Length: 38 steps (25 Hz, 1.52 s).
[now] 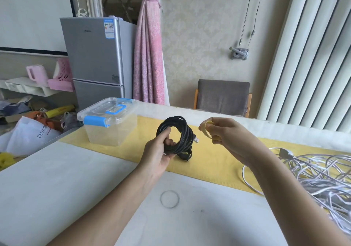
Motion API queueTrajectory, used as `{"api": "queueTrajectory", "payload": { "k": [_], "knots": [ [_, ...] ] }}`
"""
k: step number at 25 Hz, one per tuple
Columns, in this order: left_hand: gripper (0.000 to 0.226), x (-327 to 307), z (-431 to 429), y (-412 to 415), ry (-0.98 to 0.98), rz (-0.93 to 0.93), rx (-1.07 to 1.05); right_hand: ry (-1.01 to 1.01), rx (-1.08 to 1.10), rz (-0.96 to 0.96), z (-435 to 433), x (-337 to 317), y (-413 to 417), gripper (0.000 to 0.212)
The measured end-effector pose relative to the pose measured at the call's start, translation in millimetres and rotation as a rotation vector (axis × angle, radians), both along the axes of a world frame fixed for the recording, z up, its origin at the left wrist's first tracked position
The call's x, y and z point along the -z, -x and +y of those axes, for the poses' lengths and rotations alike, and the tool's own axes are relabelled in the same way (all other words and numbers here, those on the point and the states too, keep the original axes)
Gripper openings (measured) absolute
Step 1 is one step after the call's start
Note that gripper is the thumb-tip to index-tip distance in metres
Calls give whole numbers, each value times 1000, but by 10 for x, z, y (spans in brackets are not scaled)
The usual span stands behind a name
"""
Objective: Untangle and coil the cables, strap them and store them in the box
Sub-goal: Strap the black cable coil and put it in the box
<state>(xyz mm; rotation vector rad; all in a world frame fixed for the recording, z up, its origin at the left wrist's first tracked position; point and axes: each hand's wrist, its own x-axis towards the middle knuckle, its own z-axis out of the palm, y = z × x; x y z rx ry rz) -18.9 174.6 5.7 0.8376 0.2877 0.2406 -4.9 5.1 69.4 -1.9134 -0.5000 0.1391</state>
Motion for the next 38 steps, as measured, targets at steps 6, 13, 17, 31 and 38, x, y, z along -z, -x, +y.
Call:
{"api": "queueTrajectory", "payload": {
  "k": [6,13,17,31,38],
  "knots": [
    [40,-15,-24,-11,-28,-4,-92,-36,-31,168,7,-26,-7,34],
    [39,5,38,-48,-459,-108,-84,-96,-38,-25,-45,-118,19,25],
    [50,45,101,-39,-803,-220,-23,-95,-338,-66,-35,-135,82,16],
    [39,52,-74,91,-970,-289,65,422,-150,-592,99,147,6,35],
    [28,44,-58,108,-1021,-341,25,511,16,-921,124,228,-32,41]
  ]
}}
